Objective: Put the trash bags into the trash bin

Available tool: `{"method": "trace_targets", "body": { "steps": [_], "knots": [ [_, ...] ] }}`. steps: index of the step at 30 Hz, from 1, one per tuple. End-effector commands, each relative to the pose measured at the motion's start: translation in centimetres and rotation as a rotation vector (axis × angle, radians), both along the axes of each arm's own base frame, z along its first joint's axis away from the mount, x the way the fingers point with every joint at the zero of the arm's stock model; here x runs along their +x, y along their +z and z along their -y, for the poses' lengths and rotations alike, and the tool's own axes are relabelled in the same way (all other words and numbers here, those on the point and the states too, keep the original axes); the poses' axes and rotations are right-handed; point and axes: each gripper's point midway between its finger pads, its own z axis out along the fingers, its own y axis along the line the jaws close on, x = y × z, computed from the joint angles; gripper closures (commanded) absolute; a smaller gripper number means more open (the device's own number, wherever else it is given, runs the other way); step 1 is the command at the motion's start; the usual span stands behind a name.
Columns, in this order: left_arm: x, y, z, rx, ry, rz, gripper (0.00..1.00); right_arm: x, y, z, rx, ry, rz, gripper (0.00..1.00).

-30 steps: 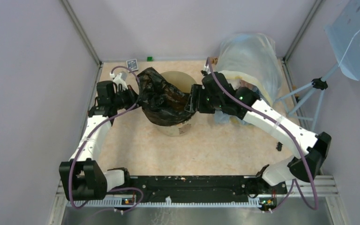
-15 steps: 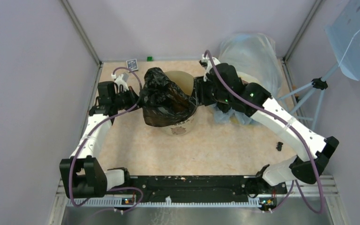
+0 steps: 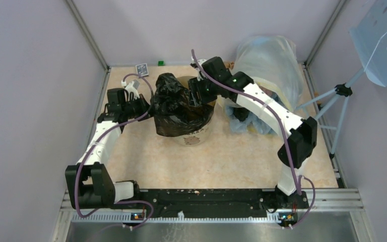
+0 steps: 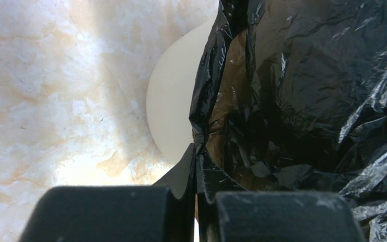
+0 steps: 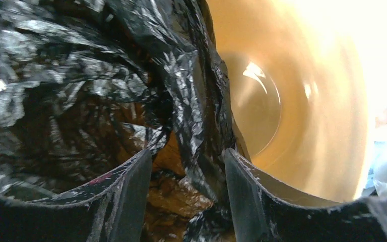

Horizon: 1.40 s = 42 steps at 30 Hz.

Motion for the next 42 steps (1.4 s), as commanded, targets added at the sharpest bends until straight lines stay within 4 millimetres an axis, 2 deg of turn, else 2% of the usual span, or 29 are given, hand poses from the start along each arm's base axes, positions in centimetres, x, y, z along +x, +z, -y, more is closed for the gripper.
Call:
{"method": "trace_targets", "body": {
  "steps": [1,3,6,7,12,15,22,25,28,34,39,42],
  "knots": [
    [0.7,0.7,0.0,0.000,-0.017,0.061,1.00,0.7,1.1,-0.8,0.017,0.037,0.029,0.47],
    [0.6,0.8,0.1,-0.003,-0.019,0.062,1.00,0.9,0.6,-0.8,0.010,0.037,0.020,0.56],
    [0.5,0.9,0.2,-0.012,-0.028,0.065,1.00,0.8,1.8,-0.7,0.044,0.036,0.023,0.94],
    [0.5,1.0,0.3,-0.016,-0.031,0.067,1.00,1.0,2.6,-0.3,0.050,0.012,0.035,1.00],
    [0.3,1.8,0.9,-0.048,-0.054,0.083,1.00,2.2,6.2,3.6,0.031,-0.103,0.117,1.00],
    [0.3,1.8,1.1,-0.062,-0.057,0.089,1.00,2.6,7.5,6.0,0.020,-0.153,0.137,1.00],
    [0.5,1.1,1.1,-0.064,-0.064,0.074,1.00,3.8,8.0,10.4,-0.004,-0.248,0.141,1.00],
    [0.6,0.7,1.2,-0.068,-0.067,0.064,1.00,4.6,6.8,11.6,-0.020,-0.276,0.125,0.96],
    [0.9,0.5,1.2,-0.072,-0.067,0.063,1.00,5.5,5.2,12.2,-0.031,-0.291,0.097,0.92],
    [2.2,0.8,0.7,-0.046,-0.046,0.069,1.00,7.7,2.3,12.0,-0.031,-0.300,0.053,0.80],
    [3.0,1.2,0.0,-0.011,-0.013,0.083,1.00,9.4,1.8,10.7,-0.001,-0.285,0.050,0.75],
    [3.5,1.9,-0.3,0.002,0.002,0.101,1.00,10.5,2.7,9.8,0.025,-0.267,0.063,0.71]
  ]
}}
